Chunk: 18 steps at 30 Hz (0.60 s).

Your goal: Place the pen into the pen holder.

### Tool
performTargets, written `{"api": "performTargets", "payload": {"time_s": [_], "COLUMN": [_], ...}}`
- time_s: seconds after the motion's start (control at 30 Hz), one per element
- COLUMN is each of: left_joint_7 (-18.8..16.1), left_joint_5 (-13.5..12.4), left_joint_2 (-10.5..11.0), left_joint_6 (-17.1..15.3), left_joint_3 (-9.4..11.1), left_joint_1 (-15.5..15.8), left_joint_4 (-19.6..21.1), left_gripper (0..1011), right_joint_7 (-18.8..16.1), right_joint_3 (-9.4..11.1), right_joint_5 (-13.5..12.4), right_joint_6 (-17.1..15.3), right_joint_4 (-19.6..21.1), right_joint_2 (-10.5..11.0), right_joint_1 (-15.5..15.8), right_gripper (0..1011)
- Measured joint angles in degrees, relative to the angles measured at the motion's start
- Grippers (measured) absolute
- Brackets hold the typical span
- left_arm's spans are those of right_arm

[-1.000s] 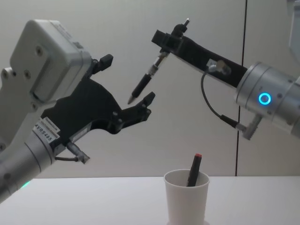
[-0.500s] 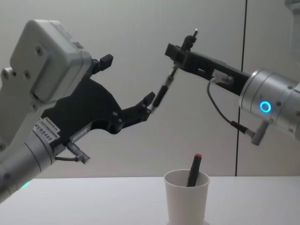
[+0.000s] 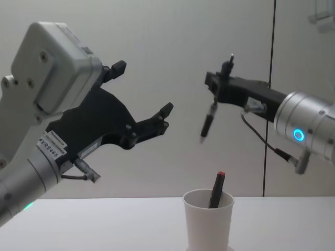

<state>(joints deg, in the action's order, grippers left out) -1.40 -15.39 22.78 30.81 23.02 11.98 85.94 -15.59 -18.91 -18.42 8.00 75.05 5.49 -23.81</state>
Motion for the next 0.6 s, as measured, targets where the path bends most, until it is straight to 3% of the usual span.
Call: {"api": "performTargets", "payload": {"time_s": [0.37, 0.6], "left_joint_7": [0.0, 0.0], "left_joint_5": [0.0, 0.0], "left_joint_2": [0.0, 0.0], "left_joint_6": [0.0, 0.0], "left_joint_3": [0.0, 0.0], "left_joint_1": [0.0, 0.0], "left_joint_4": [0.0, 0.0], "left_gripper": [1004, 1004], "right_joint_7": [7.8, 9.9], "right_joint_3": [-0.9, -1.5], "right_joint_5": [9.0, 12.6], "right_joint_6": [-2.2, -2.6], "right_joint_4": [-2.9, -6.2], "right_joint_2": [-0.4, -1.0], "right_joint_1": [0.2, -0.4], "right_gripper": [132, 132]}}
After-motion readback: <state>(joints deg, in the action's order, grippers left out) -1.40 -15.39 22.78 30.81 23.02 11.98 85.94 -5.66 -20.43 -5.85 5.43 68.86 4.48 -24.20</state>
